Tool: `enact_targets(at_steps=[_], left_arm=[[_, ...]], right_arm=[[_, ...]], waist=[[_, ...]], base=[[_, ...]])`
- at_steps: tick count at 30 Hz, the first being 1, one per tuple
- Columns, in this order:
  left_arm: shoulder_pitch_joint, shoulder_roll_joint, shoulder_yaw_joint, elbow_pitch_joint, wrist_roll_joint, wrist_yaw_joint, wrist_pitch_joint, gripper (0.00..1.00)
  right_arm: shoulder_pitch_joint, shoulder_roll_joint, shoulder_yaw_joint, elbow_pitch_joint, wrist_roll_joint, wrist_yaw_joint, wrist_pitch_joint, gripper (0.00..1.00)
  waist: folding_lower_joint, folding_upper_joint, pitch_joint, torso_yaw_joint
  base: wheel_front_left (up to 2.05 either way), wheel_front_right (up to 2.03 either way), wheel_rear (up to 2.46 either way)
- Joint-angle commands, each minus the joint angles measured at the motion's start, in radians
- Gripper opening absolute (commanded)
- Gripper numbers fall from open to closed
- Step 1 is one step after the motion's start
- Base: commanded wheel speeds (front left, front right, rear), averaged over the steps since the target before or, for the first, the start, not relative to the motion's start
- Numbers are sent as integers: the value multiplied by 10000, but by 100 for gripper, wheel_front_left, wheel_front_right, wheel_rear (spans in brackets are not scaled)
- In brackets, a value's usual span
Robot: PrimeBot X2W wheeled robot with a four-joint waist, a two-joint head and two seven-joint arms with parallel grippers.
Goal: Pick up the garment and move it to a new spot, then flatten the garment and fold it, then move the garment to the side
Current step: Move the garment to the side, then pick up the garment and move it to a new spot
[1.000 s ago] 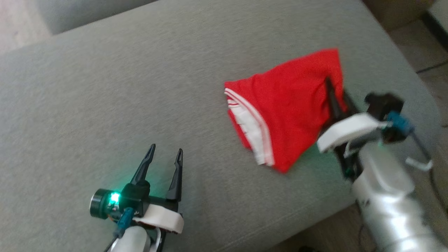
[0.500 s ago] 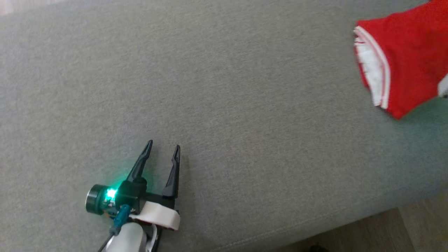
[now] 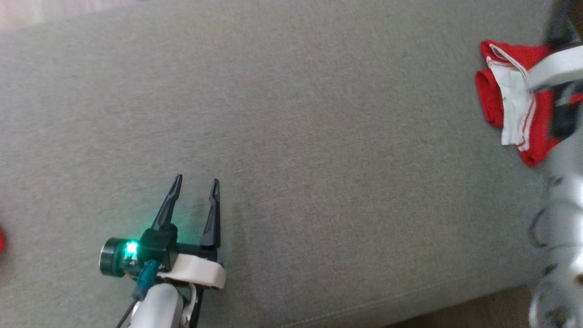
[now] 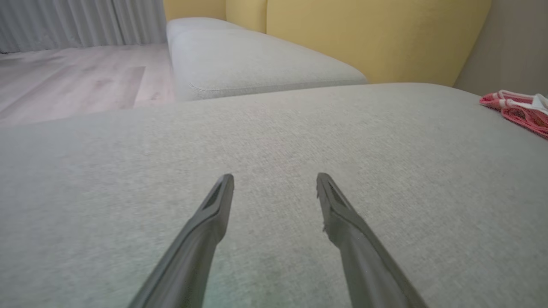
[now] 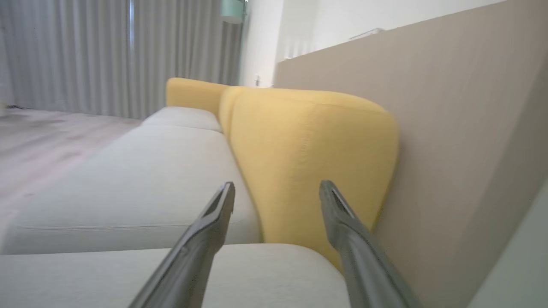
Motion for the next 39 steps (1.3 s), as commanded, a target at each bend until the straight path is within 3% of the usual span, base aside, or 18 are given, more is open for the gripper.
enact_targets(at_steps=[1, 8, 18, 28, 39], left_arm=[[-34, 34, 337, -328, -66, 87, -51, 100], [438, 34, 720, -369, -253, 471, -51, 100], [1165, 34, 1478, -287, -391, 701, -51, 100], [1613, 33, 2295, -313, -423, 748, -51, 100], [1645, 33, 2313, -393, -554, 772, -51, 100]], right_arm=[[288, 120, 288, -405, 212, 2, -63, 100], [2480, 846, 1600, -1244, 1646, 2, -63, 100], [5209, 1035, 2422, -1108, 2621, 2, -63, 100], [5921, 1039, 2829, -1588, 3038, 2, -63, 100], [6018, 1039, 2977, -1658, 3239, 2, -63, 100]], waist=[[1, 0, -308, 266], [1, 0, -1241, 1183], [1, 0, -2233, 2143], [1, 0, -2861, 2120], [1, 0, -2868, 2219]], base=[[0, 0, 0], [0, 0, 0], [0, 0, 0], [0, 0, 0], [0, 0, 0]])
